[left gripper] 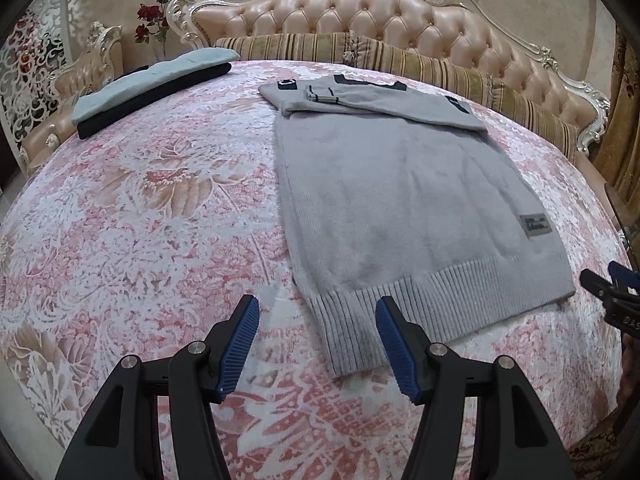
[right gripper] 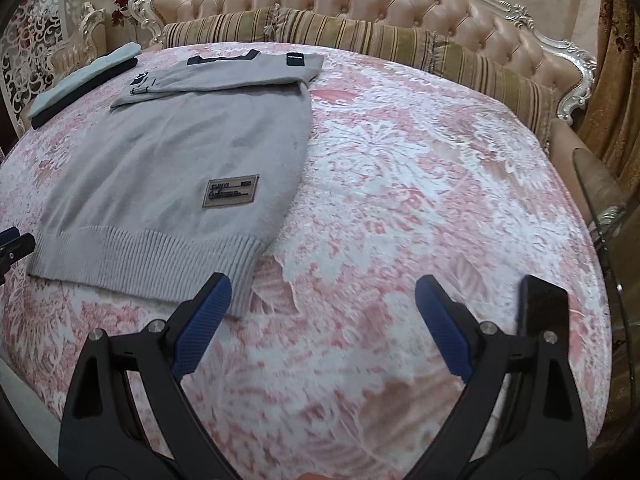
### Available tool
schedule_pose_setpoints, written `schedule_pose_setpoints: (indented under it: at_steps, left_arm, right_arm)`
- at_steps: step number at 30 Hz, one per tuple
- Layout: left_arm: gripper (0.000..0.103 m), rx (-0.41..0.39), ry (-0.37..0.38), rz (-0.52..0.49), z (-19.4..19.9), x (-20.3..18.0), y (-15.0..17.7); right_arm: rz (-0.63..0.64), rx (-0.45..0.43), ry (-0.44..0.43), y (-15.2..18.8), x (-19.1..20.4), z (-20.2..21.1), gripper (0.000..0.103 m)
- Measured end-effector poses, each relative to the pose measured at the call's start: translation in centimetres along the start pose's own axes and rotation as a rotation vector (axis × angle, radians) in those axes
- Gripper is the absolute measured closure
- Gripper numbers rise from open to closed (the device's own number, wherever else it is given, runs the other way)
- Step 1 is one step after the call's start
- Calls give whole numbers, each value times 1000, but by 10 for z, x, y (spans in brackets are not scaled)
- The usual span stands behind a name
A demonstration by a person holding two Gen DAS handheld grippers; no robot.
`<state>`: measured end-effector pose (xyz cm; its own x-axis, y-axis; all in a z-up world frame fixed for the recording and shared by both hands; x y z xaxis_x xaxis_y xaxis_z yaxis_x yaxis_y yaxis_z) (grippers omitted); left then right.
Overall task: Fold clothes
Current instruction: 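Move both tools back along the sweater to its ribbed hem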
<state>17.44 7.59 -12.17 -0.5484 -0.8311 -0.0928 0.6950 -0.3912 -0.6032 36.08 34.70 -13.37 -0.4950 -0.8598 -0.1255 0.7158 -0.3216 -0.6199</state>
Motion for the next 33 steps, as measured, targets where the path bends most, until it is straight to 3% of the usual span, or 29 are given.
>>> schedule_pose_setpoints:
  at_steps: [11,16,24,29,33]
  left_arm:
    - [42,25,13,18,-8,7,8]
    - [42,19,65,20,-1,12,12]
    - [42,23,100,21,-4,7,17]
    - [42,15,94,4,-3,4,19]
    - [42,-4,43,-23,0,1,15]
  right_arm:
    - [5,13,-1,-6,-6,-21,6]
    - [-31,5,-84,-2,-14,-11,6]
    - [14,13,-80,-6,18,-12,6]
    - [16,27,-93,-6,30,-16,6]
    - [26,27,-92,-3,33,-16,6]
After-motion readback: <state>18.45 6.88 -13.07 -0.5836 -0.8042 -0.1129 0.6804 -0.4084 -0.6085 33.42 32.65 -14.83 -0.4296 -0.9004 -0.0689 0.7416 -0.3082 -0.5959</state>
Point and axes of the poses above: each gripper's, at about its wrist camera, not at the fingertips, and z roughly against the way its jaws point, x to its left, y to its underside, the point moved 3 cm from there along -z, roughly the way its jaws point, and after that the axes turned 4 degrees about z, right-handed, at the moved point
